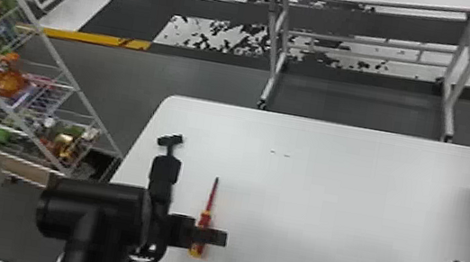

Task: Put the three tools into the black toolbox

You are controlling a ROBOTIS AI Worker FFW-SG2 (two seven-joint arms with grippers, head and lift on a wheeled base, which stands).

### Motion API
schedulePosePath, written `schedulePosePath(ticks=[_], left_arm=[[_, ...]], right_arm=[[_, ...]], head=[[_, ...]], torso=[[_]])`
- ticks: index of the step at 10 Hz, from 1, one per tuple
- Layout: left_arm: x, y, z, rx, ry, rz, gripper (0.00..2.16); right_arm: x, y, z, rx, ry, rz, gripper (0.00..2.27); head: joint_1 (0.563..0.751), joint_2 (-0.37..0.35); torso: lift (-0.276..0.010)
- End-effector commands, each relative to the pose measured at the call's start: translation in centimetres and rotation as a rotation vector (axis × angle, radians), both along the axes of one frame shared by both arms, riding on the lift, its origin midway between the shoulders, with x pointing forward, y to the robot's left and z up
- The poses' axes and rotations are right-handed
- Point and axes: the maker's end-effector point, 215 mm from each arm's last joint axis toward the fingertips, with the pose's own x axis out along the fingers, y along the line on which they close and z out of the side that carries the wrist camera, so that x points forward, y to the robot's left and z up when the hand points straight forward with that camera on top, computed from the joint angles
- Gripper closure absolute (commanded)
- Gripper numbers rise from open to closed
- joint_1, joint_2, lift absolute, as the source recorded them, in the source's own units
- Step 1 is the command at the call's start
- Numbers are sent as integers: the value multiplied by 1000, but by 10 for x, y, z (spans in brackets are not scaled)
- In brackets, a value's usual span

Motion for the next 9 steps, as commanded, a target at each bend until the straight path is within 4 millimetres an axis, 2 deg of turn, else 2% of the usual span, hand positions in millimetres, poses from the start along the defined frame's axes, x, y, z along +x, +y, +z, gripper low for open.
schedulePosePath(ticks=[1,2,3,5,7,9], left_arm=[[-2,-7,2,-27,13,-3,647],[-2,-10,5,-46,11,-4,900],[-7,-13,5,-63,26,-2,944],[-10,-19,7,-76,54,2,1173],[-17,-17,16,-69,29,1,1177],[-32,-22,42,-77,-38,-6,1177]], right_arm=[[1,-5,0,7,-2,-11,83],[0,-7,0,7,-1,-16,83],[0,-11,1,12,-3,-28,83],[-1,-18,2,24,-2,-49,83],[-2,-18,6,29,-7,-52,83],[-4,-9,7,52,3,-39,83]], head=[[695,267],[695,259],[695,244],[695,221],[695,208],[695,216]], torso=[[-51],[-51],[-51],[-51],[-51],[-51]])
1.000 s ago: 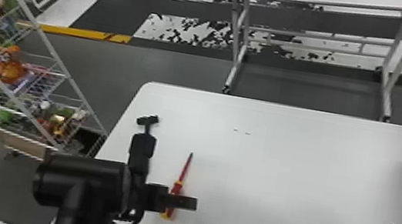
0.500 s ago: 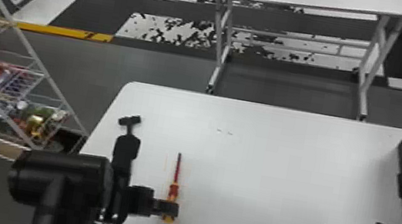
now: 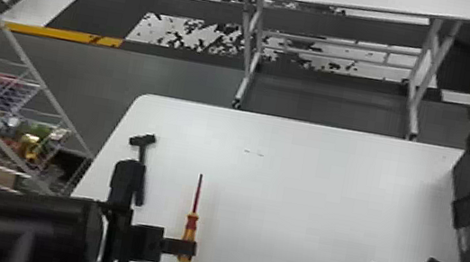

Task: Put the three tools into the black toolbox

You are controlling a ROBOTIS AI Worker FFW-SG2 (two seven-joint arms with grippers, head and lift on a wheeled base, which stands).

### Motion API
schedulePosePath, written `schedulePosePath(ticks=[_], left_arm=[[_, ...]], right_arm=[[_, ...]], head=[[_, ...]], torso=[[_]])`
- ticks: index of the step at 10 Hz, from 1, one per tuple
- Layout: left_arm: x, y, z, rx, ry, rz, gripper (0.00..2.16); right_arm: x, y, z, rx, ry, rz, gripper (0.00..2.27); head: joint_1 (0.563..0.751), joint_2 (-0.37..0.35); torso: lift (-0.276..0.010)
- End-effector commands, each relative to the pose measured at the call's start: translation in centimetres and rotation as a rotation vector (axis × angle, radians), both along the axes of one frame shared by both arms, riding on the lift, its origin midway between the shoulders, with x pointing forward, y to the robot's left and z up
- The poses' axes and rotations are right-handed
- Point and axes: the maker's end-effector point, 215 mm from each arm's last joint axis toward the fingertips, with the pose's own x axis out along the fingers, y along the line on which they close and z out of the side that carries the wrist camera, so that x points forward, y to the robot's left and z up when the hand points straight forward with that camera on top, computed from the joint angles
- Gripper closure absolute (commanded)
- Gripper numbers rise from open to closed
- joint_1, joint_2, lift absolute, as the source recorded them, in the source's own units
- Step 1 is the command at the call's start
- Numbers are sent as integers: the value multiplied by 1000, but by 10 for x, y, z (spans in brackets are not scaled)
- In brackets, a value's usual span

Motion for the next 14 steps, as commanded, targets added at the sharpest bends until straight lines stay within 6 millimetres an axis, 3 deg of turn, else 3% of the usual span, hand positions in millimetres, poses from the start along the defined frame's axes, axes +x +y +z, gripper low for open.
schedulePosePath(ticks=[1,4,6,7,8,10,14], left_arm=[[-15,-10,25,-44,-52,-7,1177],[-37,-61,66,-274,-120,-67,1177],[-35,-105,103,-526,-192,-144,1173],[-23,-120,129,-674,-280,-194,1173],[-23,-129,140,-756,-306,-220,1173],[-28,-154,141,-804,-305,-276,1173],[-50,-188,110,-800,-247,-341,1173]], right_arm=[[-4,12,-12,12,69,41,83],[9,30,-22,64,203,104,83],[16,33,-24,66,222,114,83],[17,34,-31,70,250,120,83],[18,35,-34,82,277,126,83],[24,31,-34,111,307,124,83],[21,34,-30,184,439,180,83]], head=[[695,224],[695,222],[695,157],[695,109],[695,66],[695,36],[695,-58]], torso=[[-51],[-51],[-51],[-51],[-51],[-51],[-51]])
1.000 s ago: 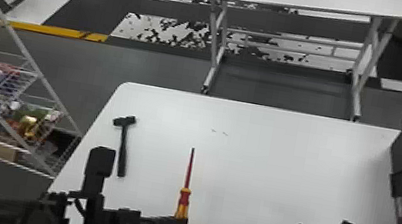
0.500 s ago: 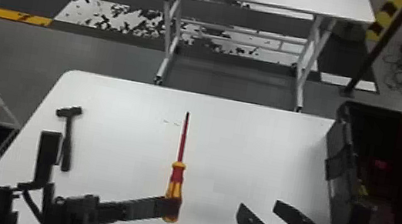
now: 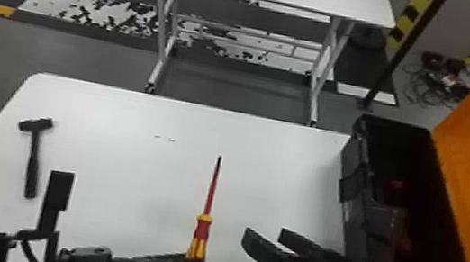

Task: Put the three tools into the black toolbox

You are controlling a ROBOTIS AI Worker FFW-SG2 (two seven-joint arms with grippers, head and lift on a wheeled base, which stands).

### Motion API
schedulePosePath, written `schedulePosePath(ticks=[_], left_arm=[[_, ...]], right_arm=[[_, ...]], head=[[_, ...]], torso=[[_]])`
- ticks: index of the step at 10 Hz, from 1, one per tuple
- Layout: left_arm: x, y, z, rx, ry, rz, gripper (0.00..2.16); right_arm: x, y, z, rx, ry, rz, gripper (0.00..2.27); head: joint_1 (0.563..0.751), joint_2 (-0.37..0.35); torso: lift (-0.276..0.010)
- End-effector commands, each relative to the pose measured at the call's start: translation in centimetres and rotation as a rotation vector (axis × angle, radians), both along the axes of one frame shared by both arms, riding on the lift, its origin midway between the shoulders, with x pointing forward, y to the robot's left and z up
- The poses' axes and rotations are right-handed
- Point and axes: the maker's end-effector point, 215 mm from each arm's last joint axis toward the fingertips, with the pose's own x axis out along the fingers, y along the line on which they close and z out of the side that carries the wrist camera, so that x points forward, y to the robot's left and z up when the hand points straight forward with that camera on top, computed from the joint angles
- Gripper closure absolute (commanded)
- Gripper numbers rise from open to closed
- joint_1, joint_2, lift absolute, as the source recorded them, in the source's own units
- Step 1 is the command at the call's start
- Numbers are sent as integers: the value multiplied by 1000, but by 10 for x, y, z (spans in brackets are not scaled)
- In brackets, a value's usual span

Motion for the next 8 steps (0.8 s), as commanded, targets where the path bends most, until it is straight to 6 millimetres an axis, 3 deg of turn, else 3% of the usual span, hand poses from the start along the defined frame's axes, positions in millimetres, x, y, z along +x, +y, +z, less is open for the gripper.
schedulePosePath(ticks=[1,4,8], left_arm=[[-8,-11,-7,18,-2,-27,1173],[-10,-16,-12,23,-1,-37,1173],[-21,-31,-10,6,6,-71,1173]], right_arm=[[-2,4,1,20,28,18,83],[-16,20,16,123,91,70,83],[-13,38,25,170,87,87,83]], head=[[695,-64],[695,-78],[695,-61]], torso=[[-51],[-51],[-51]])
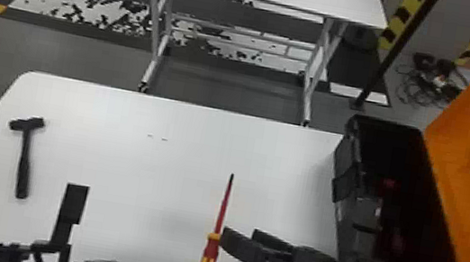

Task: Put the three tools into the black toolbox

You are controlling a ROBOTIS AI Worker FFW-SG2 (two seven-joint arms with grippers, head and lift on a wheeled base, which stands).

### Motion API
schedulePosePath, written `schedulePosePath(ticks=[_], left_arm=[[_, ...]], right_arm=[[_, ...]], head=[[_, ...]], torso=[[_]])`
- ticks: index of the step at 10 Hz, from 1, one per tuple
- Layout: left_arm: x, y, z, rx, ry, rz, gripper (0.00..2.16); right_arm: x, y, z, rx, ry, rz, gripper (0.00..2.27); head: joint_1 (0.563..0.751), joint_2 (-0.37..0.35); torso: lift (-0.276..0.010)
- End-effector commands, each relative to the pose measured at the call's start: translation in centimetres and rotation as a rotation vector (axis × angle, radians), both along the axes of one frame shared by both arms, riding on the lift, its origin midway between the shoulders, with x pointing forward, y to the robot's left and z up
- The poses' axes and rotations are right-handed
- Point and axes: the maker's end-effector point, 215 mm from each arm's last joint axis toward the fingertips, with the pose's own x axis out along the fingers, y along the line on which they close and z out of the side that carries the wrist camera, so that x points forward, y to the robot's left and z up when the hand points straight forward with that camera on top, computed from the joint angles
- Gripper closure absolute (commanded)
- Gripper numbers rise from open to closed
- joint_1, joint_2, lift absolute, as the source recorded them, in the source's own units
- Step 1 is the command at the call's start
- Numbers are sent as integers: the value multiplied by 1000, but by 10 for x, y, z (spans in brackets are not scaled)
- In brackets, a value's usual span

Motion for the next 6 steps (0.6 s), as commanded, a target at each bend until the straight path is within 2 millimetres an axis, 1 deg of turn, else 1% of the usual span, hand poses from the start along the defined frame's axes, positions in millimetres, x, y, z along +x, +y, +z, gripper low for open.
schedulePosePath(ticks=[1,4,5,6], left_arm=[[-7,-10,0,-2,4,-22,1173],[-14,-18,-3,1,10,-45,1173],[-15,-21,-5,7,11,-51,1173],[-15,-24,-6,8,8,-54,1173]], right_arm=[[-1,10,0,18,8,9,83],[-2,25,1,45,14,13,83],[-2,28,6,90,11,23,215],[-2,29,13,119,-9,40,1163]], head=[[695,-61],[695,-50],[695,-47],[695,-46]], torso=[[-51],[-51],[-51],[-51]])
